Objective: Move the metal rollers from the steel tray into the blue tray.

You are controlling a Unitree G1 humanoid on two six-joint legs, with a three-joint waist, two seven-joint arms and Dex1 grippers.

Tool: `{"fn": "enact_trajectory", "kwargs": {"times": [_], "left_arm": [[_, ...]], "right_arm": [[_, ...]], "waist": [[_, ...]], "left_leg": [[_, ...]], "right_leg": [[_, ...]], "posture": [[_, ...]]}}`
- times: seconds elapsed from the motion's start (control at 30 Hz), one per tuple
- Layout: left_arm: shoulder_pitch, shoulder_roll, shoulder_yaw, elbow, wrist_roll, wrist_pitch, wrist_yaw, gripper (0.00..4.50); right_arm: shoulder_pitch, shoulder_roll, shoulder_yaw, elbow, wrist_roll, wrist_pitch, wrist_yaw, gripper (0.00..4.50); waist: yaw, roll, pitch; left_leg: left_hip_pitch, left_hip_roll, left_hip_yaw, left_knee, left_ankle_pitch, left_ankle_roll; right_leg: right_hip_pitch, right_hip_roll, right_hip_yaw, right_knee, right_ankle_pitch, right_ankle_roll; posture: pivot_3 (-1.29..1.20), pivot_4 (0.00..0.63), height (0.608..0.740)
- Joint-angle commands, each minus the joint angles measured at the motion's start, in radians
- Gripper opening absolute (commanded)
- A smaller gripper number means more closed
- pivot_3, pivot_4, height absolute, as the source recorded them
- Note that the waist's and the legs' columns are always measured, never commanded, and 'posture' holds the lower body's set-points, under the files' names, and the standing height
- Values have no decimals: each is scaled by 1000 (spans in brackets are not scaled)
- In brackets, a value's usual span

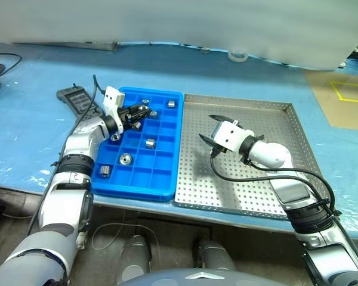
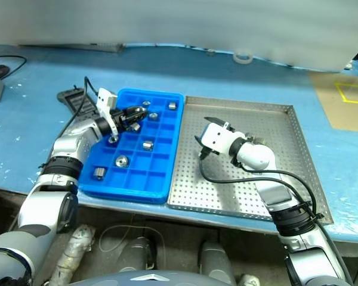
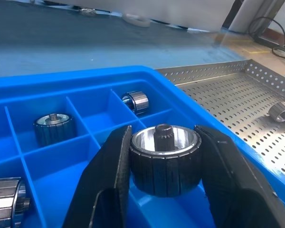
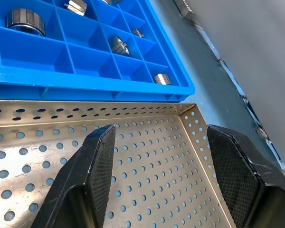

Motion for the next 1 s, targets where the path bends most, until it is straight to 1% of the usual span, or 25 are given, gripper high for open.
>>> {"fn": "enact_trajectory", "kwargs": {"times": [0.03,0.2,0.4,0.5,0.73,0.8,0.9,1.0], "left_arm": [[-15,-34,-13,-42,0,-18,-22,1698],[-4,-67,-39,-67,6,2,-39,1698],[30,-83,-73,-35,45,-11,-37,1698],[54,-97,-88,-58,52,1,-46,1698],[56,-119,-95,-21,82,15,-9,1698],[57,-121,-93,-20,87,10,1,2421],[52,-120,-91,-14,105,3,41,3287],[50,-113,-72,-58,79,16,22,3287]], "right_arm": [[1,-12,-22,-41,-3,-3,-5,3157],[7,-17,-24,-48,-4,2,-5,3157],[16,-22,-27,-51,-6,6,-10,3157],[20,-21,-25,-51,-9,6,-13,3157],[24,-18,-24,-50,-17,9,-17,3157],[24,-17,-24,-50,-18,9,-18,3181],[26,-15,-25,-51,-18,10,-18,3181],[31,-17,-26,-54,-17,9,-17,3181]], "waist": [[0,0,0],[-4,0,0],[-8,0,0],[-7,0,0],[-8,0,0],[-8,0,0],[-7,0,0],[-8,0,0]], "left_leg": [[0,0,0,0,0,0],[0,1,0,1,0,0],[1,2,1,2,0,0],[1,2,1,2,0,0],[1,2,1,2,0,1],[1,2,1,3,0,1],[1,2,1,3,0,1],[1,2,1,3,0,1]], "right_leg": [[0,0,0,0,0,0],[0,0,0,0,0,0],[0,0,0,0,-1,-1],[0,0,0,0,-1,-1],[1,0,0,0,-1,-1],[1,0,0,0,-2,-4],[2,0,1,0,-2,-4],[2,0,1,0,-2,-4]], "posture": [[-191,150,740],[-201,150,740],[-215,150,740],[-215,150,740],[-220,150,740],[-220,150,740],[-219,150,740],[-220,150,740]]}}
